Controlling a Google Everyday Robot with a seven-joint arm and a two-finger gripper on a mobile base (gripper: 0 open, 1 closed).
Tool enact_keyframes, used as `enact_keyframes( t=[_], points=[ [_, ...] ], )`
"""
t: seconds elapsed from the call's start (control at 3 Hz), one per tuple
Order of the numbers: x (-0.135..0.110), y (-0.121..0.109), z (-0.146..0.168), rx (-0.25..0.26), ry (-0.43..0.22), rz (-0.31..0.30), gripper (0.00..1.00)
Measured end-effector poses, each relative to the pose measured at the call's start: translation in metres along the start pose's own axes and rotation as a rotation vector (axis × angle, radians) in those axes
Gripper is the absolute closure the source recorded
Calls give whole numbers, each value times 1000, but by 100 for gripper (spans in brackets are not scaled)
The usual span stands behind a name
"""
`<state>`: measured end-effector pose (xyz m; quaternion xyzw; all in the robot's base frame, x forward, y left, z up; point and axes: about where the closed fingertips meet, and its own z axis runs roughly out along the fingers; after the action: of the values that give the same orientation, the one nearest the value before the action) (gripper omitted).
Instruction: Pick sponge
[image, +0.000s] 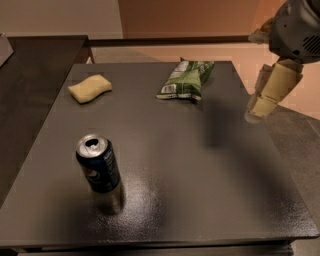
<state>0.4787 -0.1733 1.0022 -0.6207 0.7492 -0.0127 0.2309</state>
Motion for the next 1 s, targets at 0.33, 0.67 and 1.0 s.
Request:
enact_keyframes(
  t=[0.33, 0.67, 1.0],
  points=[
    [-39, -19, 15, 7, -70, -37, 0],
    [-74, -40, 44, -6, -127, -58, 0],
    [-104, -59, 80, -27, -192, -48, 0]
  ],
)
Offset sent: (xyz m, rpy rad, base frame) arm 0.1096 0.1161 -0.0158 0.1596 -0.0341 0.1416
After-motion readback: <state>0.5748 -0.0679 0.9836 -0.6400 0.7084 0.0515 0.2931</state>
